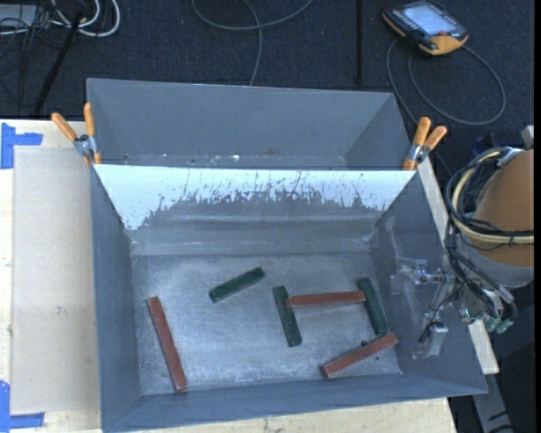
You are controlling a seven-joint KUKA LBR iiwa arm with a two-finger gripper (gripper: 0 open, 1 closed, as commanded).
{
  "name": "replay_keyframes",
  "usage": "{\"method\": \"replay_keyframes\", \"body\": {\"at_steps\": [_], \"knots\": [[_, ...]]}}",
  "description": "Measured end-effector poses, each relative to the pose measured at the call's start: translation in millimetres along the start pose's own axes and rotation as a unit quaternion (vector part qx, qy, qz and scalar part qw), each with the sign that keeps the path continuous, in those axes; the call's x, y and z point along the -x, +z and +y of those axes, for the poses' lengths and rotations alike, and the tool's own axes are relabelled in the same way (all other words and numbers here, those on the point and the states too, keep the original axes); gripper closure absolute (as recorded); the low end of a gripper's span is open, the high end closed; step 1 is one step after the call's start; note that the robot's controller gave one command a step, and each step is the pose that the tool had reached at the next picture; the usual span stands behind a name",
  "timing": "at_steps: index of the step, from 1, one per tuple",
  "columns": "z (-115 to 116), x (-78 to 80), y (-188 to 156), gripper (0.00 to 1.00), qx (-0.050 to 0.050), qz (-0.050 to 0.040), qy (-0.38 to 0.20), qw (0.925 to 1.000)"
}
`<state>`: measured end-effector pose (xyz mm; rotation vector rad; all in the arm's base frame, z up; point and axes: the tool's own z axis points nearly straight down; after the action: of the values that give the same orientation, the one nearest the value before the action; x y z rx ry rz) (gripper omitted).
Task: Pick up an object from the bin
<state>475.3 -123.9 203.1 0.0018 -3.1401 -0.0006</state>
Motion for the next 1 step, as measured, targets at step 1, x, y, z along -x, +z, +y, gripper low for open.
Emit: {"method": "replay_keyframes", "body": {"at_steps": [1], "knots": [[22.4,18.3,52.8,0.00,-0.001,-0.0026,-0.036,0.9994]]}}
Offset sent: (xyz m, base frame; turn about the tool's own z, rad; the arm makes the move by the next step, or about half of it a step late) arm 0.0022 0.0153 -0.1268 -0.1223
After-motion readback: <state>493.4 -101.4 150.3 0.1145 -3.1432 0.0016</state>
